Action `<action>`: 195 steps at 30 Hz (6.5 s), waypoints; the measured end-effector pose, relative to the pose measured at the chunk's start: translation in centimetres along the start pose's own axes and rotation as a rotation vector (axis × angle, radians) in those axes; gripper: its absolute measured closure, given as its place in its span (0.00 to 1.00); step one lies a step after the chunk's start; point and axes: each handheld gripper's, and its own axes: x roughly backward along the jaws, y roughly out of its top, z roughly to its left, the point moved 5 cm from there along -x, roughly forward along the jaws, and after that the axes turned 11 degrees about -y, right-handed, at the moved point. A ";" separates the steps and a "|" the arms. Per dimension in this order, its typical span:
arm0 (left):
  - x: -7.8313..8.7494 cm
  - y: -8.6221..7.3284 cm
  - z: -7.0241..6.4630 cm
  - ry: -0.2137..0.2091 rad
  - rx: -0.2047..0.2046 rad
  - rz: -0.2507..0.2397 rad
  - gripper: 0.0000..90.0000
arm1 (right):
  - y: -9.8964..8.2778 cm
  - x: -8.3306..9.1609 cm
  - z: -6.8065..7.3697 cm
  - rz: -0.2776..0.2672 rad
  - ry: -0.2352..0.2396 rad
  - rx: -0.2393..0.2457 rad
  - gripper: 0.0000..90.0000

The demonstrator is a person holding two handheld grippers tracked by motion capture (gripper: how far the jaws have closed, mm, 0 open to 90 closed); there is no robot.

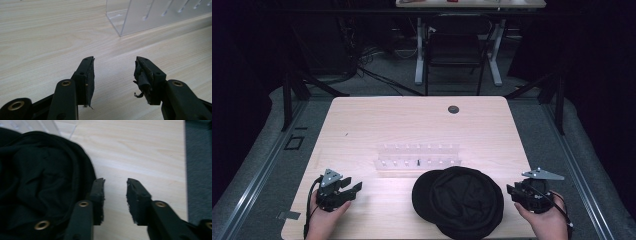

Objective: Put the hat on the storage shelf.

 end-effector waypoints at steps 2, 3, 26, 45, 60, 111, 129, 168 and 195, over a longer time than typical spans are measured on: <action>0.1 0.0 -0.1 -0.001 -0.003 -0.009 0.57 | -0.1 0.0 0.1 0.034 0.004 0.000 0.77; 0.2 0.1 -0.2 0.003 -0.008 -0.012 0.58 | 0.0 0.1 0.2 0.039 -0.001 0.001 0.77; -0.9 0.7 -1.1 -0.059 -0.036 0.005 0.63 | 0.5 0.8 1.4 0.252 0.077 -0.051 0.82; -1.0 0.5 -1.1 -0.057 -0.031 0.029 0.62 | -0.1 -0.5 1.8 0.395 0.148 -0.136 0.81; -1.0 0.3 -1.1 -0.049 -0.029 0.034 0.62 | -0.9 -2.4 1.4 0.500 0.211 -0.217 0.86; -0.9 0.2 -0.9 -0.035 -0.033 0.039 0.62 | 4.4 1.4 1.7 0.504 0.487 -0.329 0.98; -0.9 0.2 -0.8 -0.031 -0.033 0.037 0.62 | 7.7 4.6 3.1 0.473 0.628 -0.332 0.98; -1.0 0.2 -0.9 -0.029 -0.035 0.031 0.59 | 13.2 10.4 0.8 0.313 0.693 -0.376 0.99; -1.0 0.2 -0.8 -0.032 -0.029 0.033 0.57 | 17.7 12.1 0.6 0.219 0.735 -0.390 0.99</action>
